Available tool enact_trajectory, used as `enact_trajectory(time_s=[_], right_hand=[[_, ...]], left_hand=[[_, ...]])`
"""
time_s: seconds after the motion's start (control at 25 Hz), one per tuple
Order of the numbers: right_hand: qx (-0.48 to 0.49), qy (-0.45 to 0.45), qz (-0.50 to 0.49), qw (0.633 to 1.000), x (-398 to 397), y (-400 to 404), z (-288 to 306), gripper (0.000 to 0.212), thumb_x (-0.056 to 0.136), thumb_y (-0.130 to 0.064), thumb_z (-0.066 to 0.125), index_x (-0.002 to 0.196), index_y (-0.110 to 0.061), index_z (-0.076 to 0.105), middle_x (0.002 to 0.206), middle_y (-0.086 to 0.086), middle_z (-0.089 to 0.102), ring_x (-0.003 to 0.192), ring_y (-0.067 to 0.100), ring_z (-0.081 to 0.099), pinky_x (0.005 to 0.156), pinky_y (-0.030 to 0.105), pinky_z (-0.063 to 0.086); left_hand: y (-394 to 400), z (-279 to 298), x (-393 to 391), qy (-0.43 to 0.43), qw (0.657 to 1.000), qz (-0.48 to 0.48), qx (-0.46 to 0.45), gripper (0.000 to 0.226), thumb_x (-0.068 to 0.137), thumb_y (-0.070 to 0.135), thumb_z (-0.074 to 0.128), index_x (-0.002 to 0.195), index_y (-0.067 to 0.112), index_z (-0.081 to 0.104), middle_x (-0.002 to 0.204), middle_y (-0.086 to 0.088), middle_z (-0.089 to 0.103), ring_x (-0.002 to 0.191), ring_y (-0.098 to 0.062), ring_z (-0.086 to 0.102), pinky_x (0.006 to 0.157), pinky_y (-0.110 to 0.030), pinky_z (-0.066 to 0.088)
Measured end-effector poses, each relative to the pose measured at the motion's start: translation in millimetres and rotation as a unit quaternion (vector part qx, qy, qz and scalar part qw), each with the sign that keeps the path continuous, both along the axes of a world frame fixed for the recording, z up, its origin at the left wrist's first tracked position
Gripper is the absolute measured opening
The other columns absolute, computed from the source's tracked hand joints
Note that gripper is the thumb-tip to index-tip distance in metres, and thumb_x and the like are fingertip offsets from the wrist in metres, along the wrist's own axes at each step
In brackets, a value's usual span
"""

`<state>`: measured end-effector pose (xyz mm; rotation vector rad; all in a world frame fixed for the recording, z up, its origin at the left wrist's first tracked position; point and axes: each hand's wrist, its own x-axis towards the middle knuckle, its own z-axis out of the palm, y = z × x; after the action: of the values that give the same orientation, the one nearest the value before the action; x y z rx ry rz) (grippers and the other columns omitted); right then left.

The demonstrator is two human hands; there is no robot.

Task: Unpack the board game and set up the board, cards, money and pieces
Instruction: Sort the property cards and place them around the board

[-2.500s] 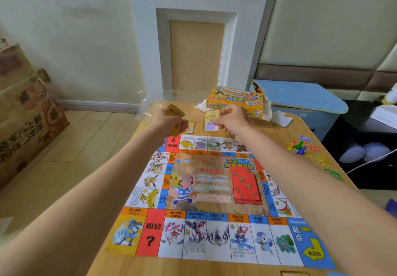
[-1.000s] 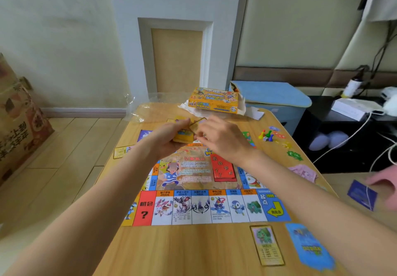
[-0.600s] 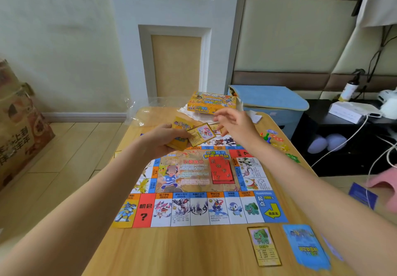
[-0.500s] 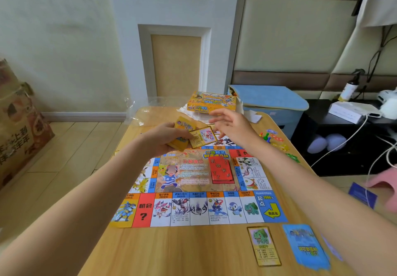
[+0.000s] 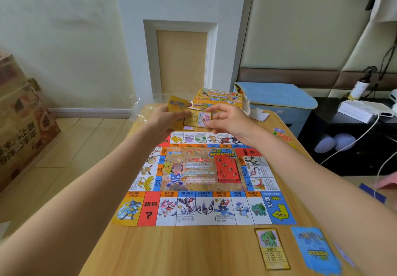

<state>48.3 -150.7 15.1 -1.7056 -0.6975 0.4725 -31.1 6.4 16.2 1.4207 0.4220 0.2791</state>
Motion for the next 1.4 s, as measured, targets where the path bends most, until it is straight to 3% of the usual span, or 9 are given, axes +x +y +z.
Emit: enact_trajectory(time_s=[0.12,0.24,0.44,0.64,0.76,0.92,1.08,1.2,1.4], right_hand=[[0.029,0.04,-0.025,0.998,-0.8,21.8,-0.4,0.031,0.081,0.008,0.064,0.107,-0.007,0.054,0.078,0.007,0.062,0.063,0.014,0.058,0.053,0.017,0.051],[0.093,0.066,-0.085,0.99,-0.2,48.6,-3.2,0.014,0.083,0.003,0.064,0.086,-0.011,0.062,0.077,0.003,0.06,0.068,0.012,0.054,0.058,0.02,0.045],[0.111,0.068,-0.056,0.99,-8.7,90.8,-18.4,0.02,0.086,0.0,0.06,0.077,-0.017,0.062,0.075,0.002,0.058,0.069,0.013,0.054,0.053,0.016,0.042],[0.029,0.081,-0.015,0.996,-14.9,97.7,-38.3,0.02,0.087,0.004,0.058,0.077,-0.014,0.062,0.074,0.002,0.059,0.066,0.01,0.055,0.052,0.015,0.043],[0.016,0.091,0.023,0.995,-21.4,96.3,-40.4,0.019,0.086,0.004,0.059,0.078,-0.012,0.064,0.079,0.003,0.063,0.069,0.011,0.058,0.056,0.016,0.044],[0.017,0.092,0.029,0.995,-20.4,90.8,-38.0,0.016,0.085,0.004,0.06,0.079,-0.011,0.065,0.08,0.001,0.064,0.069,0.009,0.059,0.056,0.015,0.045],[0.02,0.103,0.019,0.994,-18.0,86.9,-39.5,0.017,0.085,0.006,0.059,0.101,0.007,0.065,0.078,0.005,0.063,0.065,0.01,0.057,0.051,0.013,0.045],[0.014,0.101,0.016,0.995,-16.7,80.9,-39.2,0.023,0.085,0.005,0.06,0.108,0.01,0.062,0.081,0.005,0.063,0.064,0.01,0.056,0.052,0.014,0.046],[0.005,0.113,-0.025,0.993,-11.4,67.3,-29.0,0.026,0.099,-0.016,0.043,0.099,-0.001,0.063,0.077,0.007,0.063,0.059,0.011,0.045,0.045,0.016,0.037]], left_hand=[[20.4,10.5,-6.6,0.022,0.999,0.017,0.031,0.008,0.087,0.002,0.059,0.09,0.008,0.063,0.086,-0.008,0.066,0.054,-0.006,0.066,0.058,-0.017,0.055],[38.5,13.9,-21.8,0.097,0.99,-0.048,0.09,0.012,0.085,-0.001,0.061,0.096,0.001,0.062,0.085,-0.01,0.069,0.061,-0.01,0.069,0.061,-0.019,0.057],[57.9,-0.8,-42.3,0.166,0.977,-0.107,0.083,0.015,0.084,-0.001,0.061,0.098,0.003,0.064,0.085,-0.008,0.072,0.068,-0.012,0.07,0.059,-0.019,0.056],[79.5,-25.2,-51.0,0.168,0.982,-0.008,0.082,0.024,0.084,0.008,0.064,0.106,0.001,0.06,0.092,-0.011,0.068,0.073,-0.014,0.066,0.055,-0.019,0.055],[78.4,-32.4,-51.6,0.173,0.981,-0.017,0.082,0.017,0.084,0.011,0.065,0.099,0.005,0.06,0.091,-0.01,0.069,0.075,-0.017,0.067,0.067,-0.026,0.057],[74.2,-29.9,-49.2,0.142,0.99,-0.017,0.015,0.007,0.087,0.005,0.06,0.093,0.005,0.058,0.083,-0.009,0.068,0.062,-0.011,0.068,0.058,-0.02,0.057],[71.0,-29.7,-43.5,0.12,0.992,-0.026,0.005,0.016,0.086,0.014,0.063,0.098,0.006,0.058,0.088,-0.009,0.066,0.07,-0.012,0.066,0.062,-0.02,0.056],[65.6,-29.6,-41.0,0.133,0.989,-0.037,0.058,0.013,0.084,0.013,0.065,0.094,0.007,0.06,0.089,-0.009,0.066,0.075,-0.015,0.063,0.067,-0.022,0.055],[62.4,-25.1,-30.9,0.066,0.995,0.062,0.034,0.007,0.084,0.008,0.065,0.088,0.005,0.061,0.078,-0.008,0.063,0.056,-0.009,0.059,0.055,-0.017,0.051]])
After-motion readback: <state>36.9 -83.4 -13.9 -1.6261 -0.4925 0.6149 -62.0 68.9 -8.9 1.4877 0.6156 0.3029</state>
